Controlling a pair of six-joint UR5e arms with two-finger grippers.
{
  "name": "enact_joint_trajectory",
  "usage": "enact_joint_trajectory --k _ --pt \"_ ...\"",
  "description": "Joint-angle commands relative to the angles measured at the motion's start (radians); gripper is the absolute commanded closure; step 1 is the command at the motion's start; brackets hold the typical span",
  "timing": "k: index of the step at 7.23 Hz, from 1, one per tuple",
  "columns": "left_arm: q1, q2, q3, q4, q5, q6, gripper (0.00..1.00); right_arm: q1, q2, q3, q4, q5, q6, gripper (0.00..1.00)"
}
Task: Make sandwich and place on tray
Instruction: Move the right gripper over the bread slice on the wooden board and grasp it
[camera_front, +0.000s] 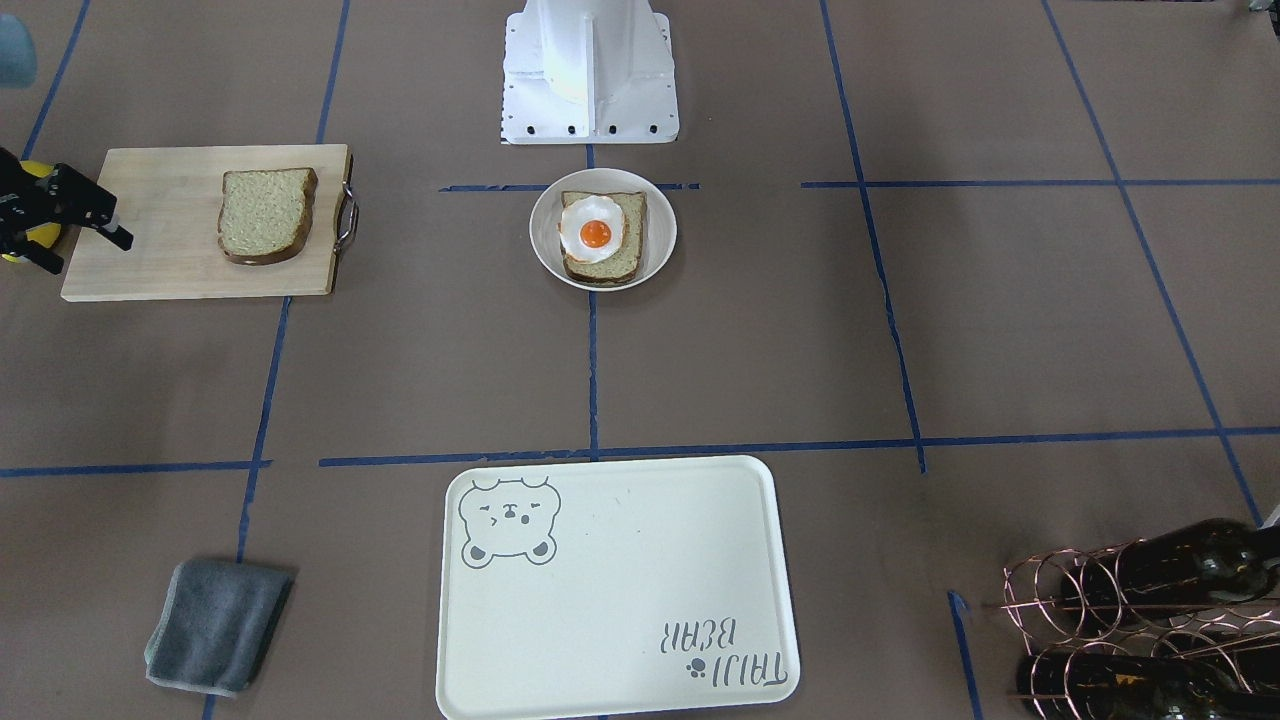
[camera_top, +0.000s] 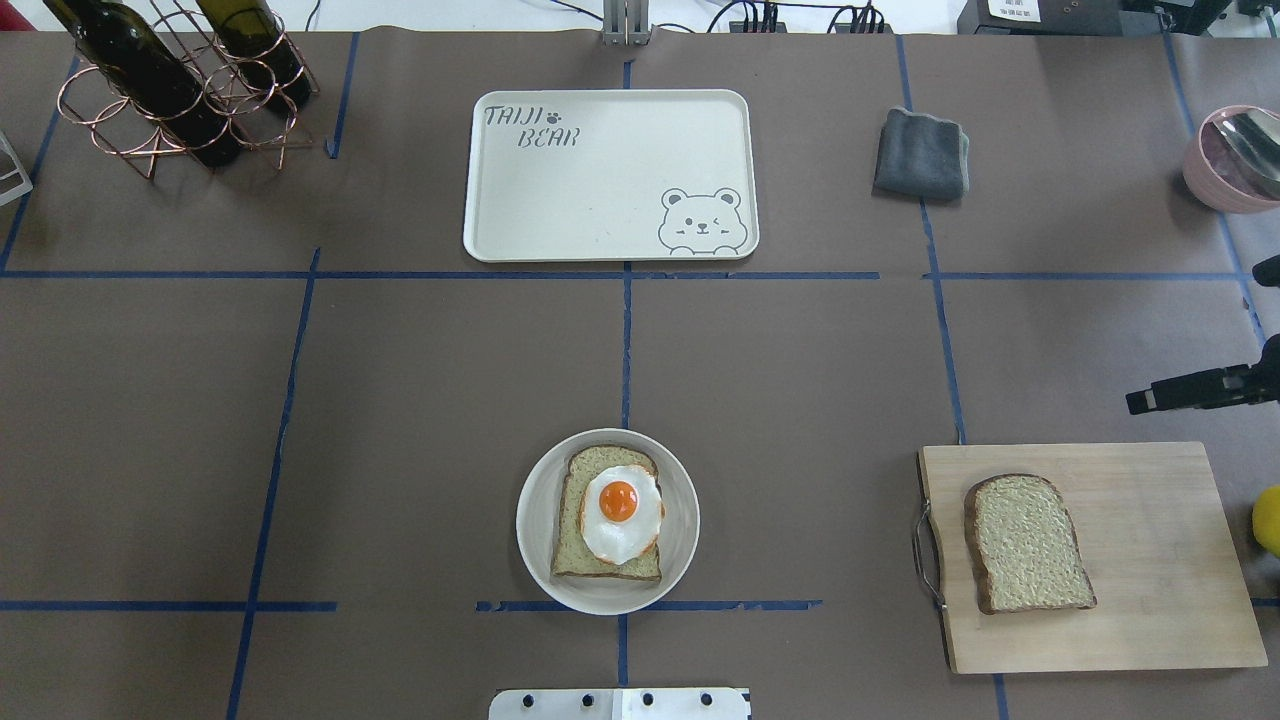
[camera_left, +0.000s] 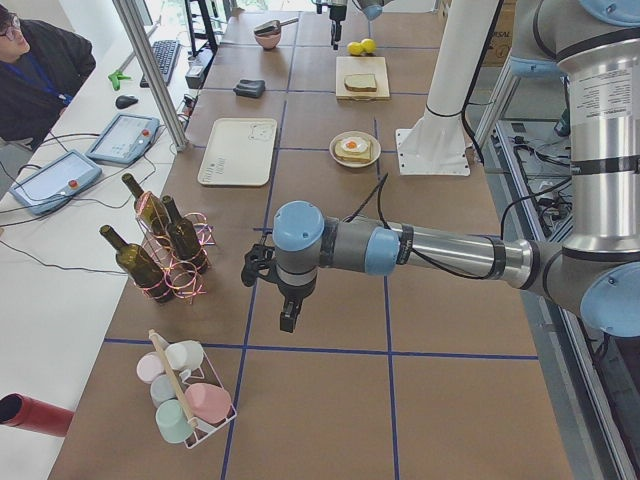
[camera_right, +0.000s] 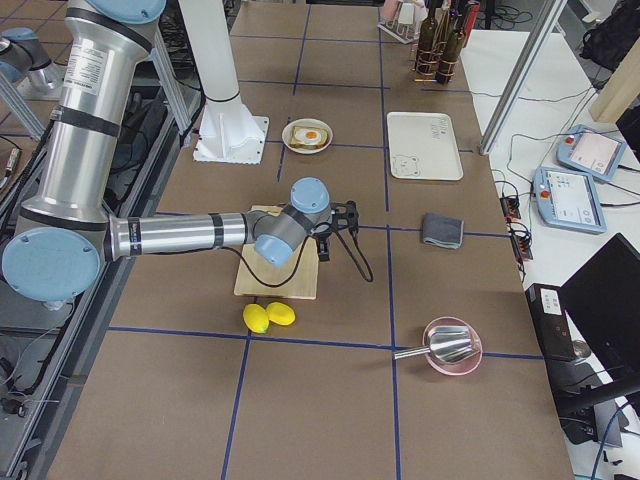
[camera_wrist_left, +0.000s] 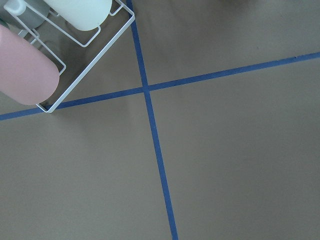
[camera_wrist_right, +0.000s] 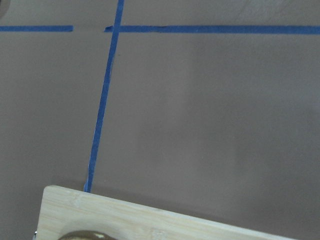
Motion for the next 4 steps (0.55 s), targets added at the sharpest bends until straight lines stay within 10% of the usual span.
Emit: enact_joint_trajectory --k 1,4 --pt "0.000 0.000 0.000 0.000 -0.001 0.000 0.00 -0.178 -0.043 0.031 0.082 -0.119 0.144 0.02" --pt "0.002 0.000 0.000 -0.002 -0.001 0.000 0.00 -0.370 -0.077 0.091 0.082 -0.296 0.260 0.24"
